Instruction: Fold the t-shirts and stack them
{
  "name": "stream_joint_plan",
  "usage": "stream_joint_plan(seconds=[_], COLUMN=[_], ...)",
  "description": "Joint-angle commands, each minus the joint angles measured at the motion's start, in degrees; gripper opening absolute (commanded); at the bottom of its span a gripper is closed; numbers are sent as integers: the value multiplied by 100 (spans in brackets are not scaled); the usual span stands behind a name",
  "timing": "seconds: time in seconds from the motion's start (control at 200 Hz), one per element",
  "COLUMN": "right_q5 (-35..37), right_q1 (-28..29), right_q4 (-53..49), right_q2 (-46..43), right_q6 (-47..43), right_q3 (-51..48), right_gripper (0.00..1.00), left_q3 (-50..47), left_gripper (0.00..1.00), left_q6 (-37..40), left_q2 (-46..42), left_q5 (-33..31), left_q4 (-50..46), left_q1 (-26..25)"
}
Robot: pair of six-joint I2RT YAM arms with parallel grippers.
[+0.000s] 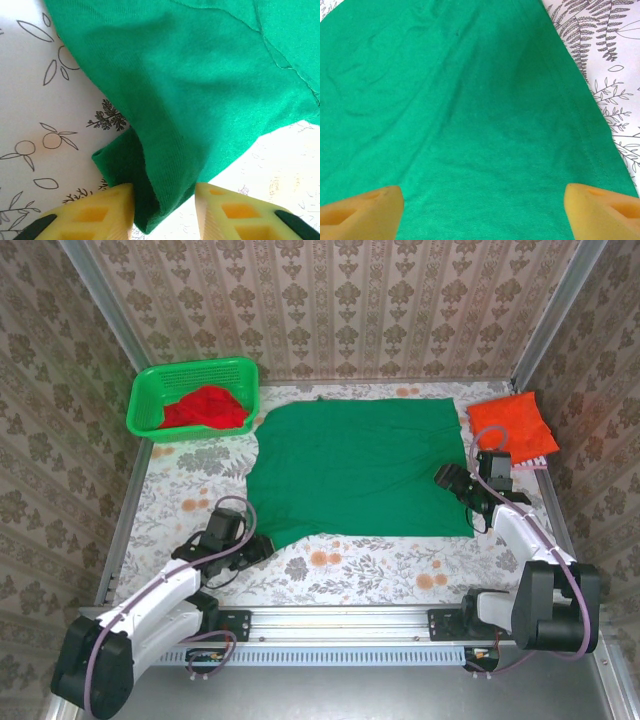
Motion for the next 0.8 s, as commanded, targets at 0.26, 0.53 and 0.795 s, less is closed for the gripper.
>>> stream_joint_plan(seconds=[0.26,0.53,0.795], right_q5=[-74,-6,655], right_q1=[-27,-27,-29], right_q4=[105,-73,-1157], right_q2=[40,-144,-1158], right_q6=[48,68,289], right_q3=[-65,-42,-316], right_gripper=[85,85,84], left_q3=[-132,-55,303], left_gripper=[17,0,0], left_q6=[-103,-41,-168], left_q2=[-255,-268,-220], left_q5=[143,128,142], left_q4=[-157,-247,-234], left_q1=[13,13,132])
